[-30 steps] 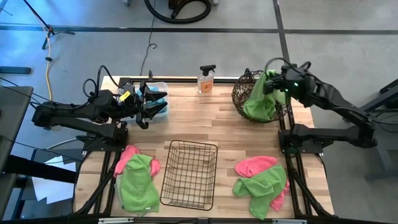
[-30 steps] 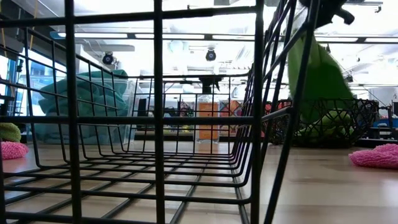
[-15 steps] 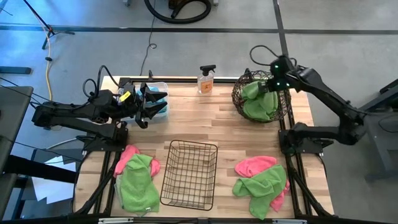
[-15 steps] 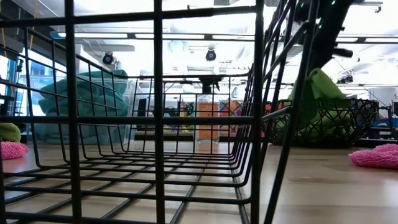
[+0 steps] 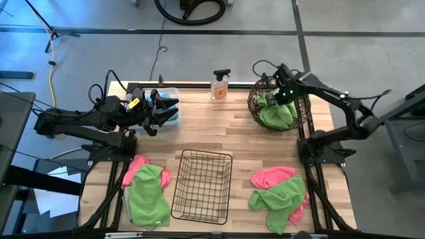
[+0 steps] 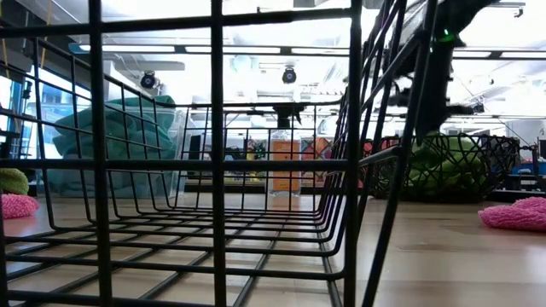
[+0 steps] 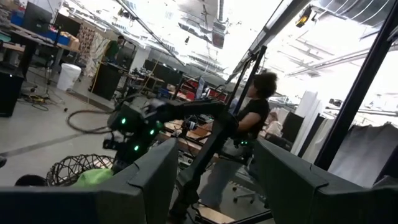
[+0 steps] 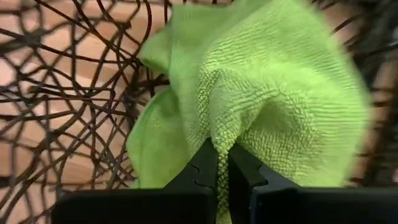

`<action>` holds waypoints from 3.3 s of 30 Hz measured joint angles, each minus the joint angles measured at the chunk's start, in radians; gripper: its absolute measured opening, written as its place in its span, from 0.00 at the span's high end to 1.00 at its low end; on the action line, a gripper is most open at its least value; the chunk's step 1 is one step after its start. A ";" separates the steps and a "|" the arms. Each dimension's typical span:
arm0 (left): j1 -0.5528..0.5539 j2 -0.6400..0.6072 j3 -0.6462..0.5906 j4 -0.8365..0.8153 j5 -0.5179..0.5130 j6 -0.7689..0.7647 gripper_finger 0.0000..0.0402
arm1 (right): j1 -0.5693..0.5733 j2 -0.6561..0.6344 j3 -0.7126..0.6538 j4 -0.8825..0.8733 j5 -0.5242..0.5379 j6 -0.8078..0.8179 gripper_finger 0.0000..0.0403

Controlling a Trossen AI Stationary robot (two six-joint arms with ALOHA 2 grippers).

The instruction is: Sort microfiber towel by color & place in baskets

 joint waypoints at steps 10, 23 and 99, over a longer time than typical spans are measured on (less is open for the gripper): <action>0.000 0.000 0.000 0.000 0.000 0.016 0.50 | -0.002 -0.006 -0.259 0.159 -0.060 0.066 0.98; 0.000 0.000 0.000 0.000 0.000 0.020 0.50 | -0.001 -0.006 -0.194 0.157 -0.063 -0.025 0.79; 0.000 0.000 0.000 -0.055 0.000 0.023 0.50 | 0.870 -0.511 -0.170 1.131 0.007 -0.247 0.30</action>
